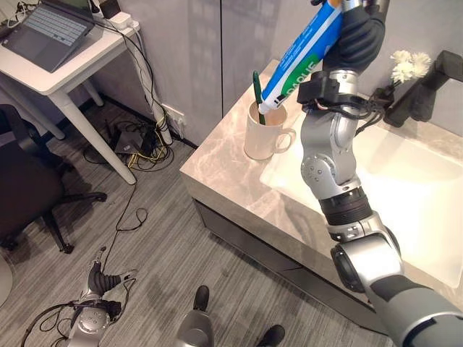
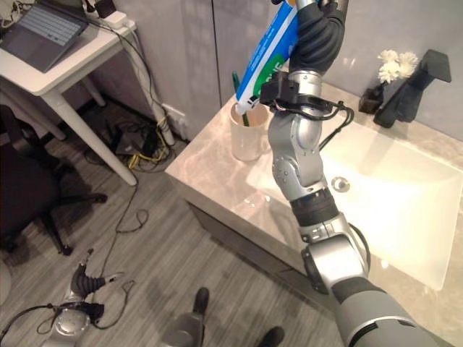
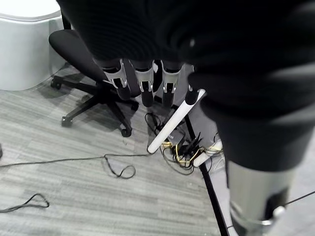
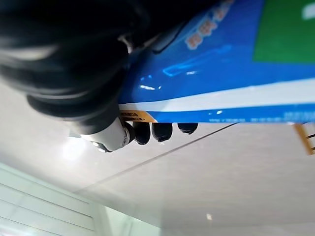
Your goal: Put brush and paste in cup on sink, flatten towel.
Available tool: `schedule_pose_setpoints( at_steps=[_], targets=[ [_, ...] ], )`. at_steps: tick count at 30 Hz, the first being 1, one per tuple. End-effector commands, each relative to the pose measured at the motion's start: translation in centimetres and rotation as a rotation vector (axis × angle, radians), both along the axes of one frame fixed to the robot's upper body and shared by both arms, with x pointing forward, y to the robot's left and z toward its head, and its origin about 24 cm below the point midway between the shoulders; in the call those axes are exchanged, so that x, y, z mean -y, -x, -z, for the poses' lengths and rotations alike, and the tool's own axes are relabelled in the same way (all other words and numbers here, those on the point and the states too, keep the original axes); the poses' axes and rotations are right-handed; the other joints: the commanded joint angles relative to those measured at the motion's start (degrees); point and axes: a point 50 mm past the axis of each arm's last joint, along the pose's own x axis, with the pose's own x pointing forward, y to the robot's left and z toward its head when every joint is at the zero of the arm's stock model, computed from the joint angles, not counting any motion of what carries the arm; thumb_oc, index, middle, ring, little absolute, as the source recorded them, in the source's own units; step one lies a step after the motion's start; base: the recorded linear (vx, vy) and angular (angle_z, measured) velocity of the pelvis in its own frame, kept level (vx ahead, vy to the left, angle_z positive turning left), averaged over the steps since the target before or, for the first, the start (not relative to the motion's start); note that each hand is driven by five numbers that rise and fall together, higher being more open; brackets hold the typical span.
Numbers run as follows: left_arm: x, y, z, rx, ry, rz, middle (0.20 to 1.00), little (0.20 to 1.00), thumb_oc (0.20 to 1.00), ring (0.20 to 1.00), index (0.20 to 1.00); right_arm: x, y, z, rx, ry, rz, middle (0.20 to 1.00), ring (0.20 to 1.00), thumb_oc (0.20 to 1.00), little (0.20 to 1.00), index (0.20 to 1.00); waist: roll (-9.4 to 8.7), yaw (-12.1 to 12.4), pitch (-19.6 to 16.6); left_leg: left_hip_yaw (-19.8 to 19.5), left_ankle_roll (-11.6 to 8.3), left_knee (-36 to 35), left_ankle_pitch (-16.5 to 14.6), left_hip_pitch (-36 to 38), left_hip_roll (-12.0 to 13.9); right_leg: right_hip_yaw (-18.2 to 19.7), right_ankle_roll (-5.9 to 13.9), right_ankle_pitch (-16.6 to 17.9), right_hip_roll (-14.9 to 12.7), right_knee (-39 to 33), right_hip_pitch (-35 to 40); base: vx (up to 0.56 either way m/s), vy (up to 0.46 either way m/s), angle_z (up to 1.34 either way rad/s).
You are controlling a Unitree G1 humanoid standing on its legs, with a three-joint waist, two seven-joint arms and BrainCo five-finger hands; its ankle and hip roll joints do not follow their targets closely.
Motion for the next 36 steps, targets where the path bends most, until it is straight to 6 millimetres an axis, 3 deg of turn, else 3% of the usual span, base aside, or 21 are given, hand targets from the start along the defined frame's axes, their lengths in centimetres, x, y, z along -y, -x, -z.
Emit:
schedule_pose_setpoints(
  at_steps=[1,10,12,15,16,18,19,20,21,23,25,26,36],
  targets=[
    [-0.2,-1.2,-1.4,0.035,-0.057,0.089,1.0,1.0,1.0,1.0,1.0,0.8,1.5,-4.1,0.173,0.017,0.042,0.2,0.2,0.2,0.2,0.2,-1.63,2.1,0.36,-2.76,1.6,-4.79,6.43,-3.96,-2.67,-0.14,7.42,3.3,-7.4,7.39,6.1,0.01,0.004,0.04],
    [1.0,-1.0,0.2,0.071,0.179,-0.028,1.0,1.0,1.0,1.0,1.0,1.0,0.7,-3.0,0.114,0.017,0.038,0.2,0.2,0.2,0.2,0.2,-2.1,2.43,1.07,-4.21,1.71,-4.79,6.62,-4.95,-3.0,-1.09,7.51,4.18,-6.87,7.4,5.8,0.01,-0.003,0.08],
    [1.3,-0.9,0.4,0.058,0.187,-0.019,1.0,1.0,1.0,1.0,1.0,1.2,0.5,-2.8,0.105,0.007,0.044,0.2,0.2,0.2,0.2,0.2,-2.6,2.42,1.06,-4.78,1.16,-4.79,5.38,-4.7,-2.84,-0.58,7.72,3.5,-6.36,7.08,6.22,0.07,-0.052,0.06],
    [1.3,-0.7,0.9,0.036,0.199,-0.028,1.0,1.0,1.0,1.0,1.0,1.3,0.5,-2.7,0.1,0.016,0.052,0.2,0.2,0.2,0.2,0.2,-3.06,2.56,1.14,-5.03,1.09,-4.79,5.46,-4.87,-2.79,-0.63,7.72,3.73,-6.07,6.8,6.33,0.01,-0.005,0.04],
    [1.4,-0.7,0.9,0.035,0.202,-0.028,1.0,1.0,1.0,1.0,1.0,1.3,0.5,-2.6,0.098,0.022,0.057,0.2,0.2,0.2,0.2,0.2,-3.02,2.72,1.38,-4.81,1.54,-4.79,6.74,-5.34,-2.97,-1.37,7.49,4.71,-6.25,6.84,5.94,0.0,0.0,0.0],
    [1.4,-0.6,1.0,0.033,0.211,-0.036,1.0,1.0,1.0,1.0,1.0,1.3,0.5,-2.6,0.099,0.023,0.058,0.2,0.2,0.2,0.2,0.2,-3.51,2.68,1.21,-5.13,1.04,-4.79,5.48,-4.96,-2.78,-0.77,7.72,3.92,-5.81,6.56,6.41,0.0,0.0,0.0],
    [1.4,-0.6,1.1,0.029,0.217,-0.036,1.0,1.0,1.0,1.0,1.0,1.4,0.5,-2.5,0.097,0.022,0.061,0.2,0.2,0.2,0.2,0.2,-3.42,2.81,1.38,-4.9,1.5,-4.79,6.75,-5.39,-2.94,-1.42,7.46,4.87,-6.03,6.53,6.05,0.0,0.0,0.0],
    [1.5,-0.5,1.2,0.024,0.219,-0.035,1.0,1.0,1.0,1.0,1.0,1.4,0.4,-2.6,0.097,0.022,0.061,0.2,0.2,0.2,0.2,0.2,-3.76,2.72,1.16,-5.2,1.01,-4.79,5.5,-4.97,-2.76,-0.78,7.72,3.99,-5.65,6.35,6.47,-0.06,0.038,0.01],
    [1.6,-0.6,1.2,0.025,0.221,-0.029,1.0,1.0,1.0,1.0,1.0,1.4,0.5,-2.7,0.101,0.019,0.061,0.2,0.2,0.2,0.2,0.2,-3.68,2.8,1.34,-4.92,1.45,-4.79,6.8,-5.49,-2.93,-1.39,7.46,5.0,-5.88,6.36,6.07,0.0,0.0,0.0],
    [1.6,-0.5,1.4,0.019,0.221,-0.033,1.0,1.0,1.0,1.0,1.0,1.3,0.5,-2.8,0.107,0.043,0.072,0.2,0.2,0.2,0.2,0.2,-4.06,2.63,0.95,-5.13,0.9,-4.79,5.61,-5.07,-2.65,-0.71,7.72,4.33,-5.49,6.11,6.55,0.03,-0.017,0.01],
    [1.8,-0.6,1.4,0.021,0.231,-0.031,1.0,1.0,1.0,1.0,1.0,1.2,0.5,-2.6,0.106,0.063,0.075,0.2,0.2,0.2,0.2,0.2,-3.95,2.6,0.9,-4.84,1.36,-4.79,6.83,-5.43,-3.01,-1.42,7.49,5.32,-5.67,5.94,6.41,0.0,0.0,0.0],
    [1.8,-0.5,1.5,0.016,0.233,-0.034,1.0,1.0,1.0,1.0,1.0,1.2,0.5,-2.4,0.103,0.078,0.079,0.2,0.2,0.2,0.2,0.2,-4.1,2.44,0.63,-5.19,0.87,-4.79,5.59,-5.0,-2.81,-0.86,7.72,4.44,-5.35,5.81,6.91,0.0,0.0,0.0],
    [2.5,-0.4,2.0,0.001,0.251,-0.02,1.0,1.0,1.0,1.0,1.0,0.9,0.4,-0.9,0.091,0.241,0.118,0.2,0.2,0.2,0.2,0.2,-4.27,2.24,0.39,-5.54,0.63,-4.79,5.56,-5.59,-3.21,-1.66,7.72,5.52,-5.14,4.56,7.31,0.01,-0.003,0.0]
  ],
)
